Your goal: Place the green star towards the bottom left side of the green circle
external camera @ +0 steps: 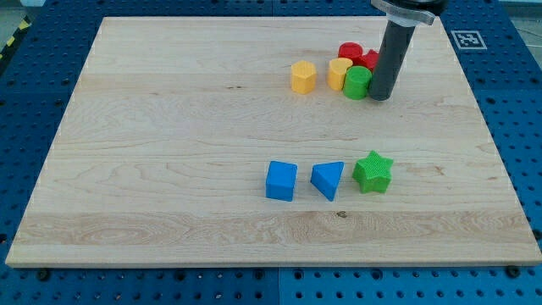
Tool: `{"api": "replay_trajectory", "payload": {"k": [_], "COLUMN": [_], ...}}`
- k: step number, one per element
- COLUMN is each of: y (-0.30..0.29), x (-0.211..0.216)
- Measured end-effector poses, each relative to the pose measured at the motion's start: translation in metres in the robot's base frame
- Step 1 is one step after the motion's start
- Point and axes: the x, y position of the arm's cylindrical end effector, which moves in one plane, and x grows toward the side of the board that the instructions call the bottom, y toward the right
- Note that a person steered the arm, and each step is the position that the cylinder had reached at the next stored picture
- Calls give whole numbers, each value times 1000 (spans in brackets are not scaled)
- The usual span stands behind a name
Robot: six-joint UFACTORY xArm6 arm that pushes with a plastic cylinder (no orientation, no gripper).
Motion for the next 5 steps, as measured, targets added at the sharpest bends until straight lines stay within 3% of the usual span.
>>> {"api": "replay_trajectory", "payload": {"k": [2,5], "y": [19,38], "x": [0,123]}}
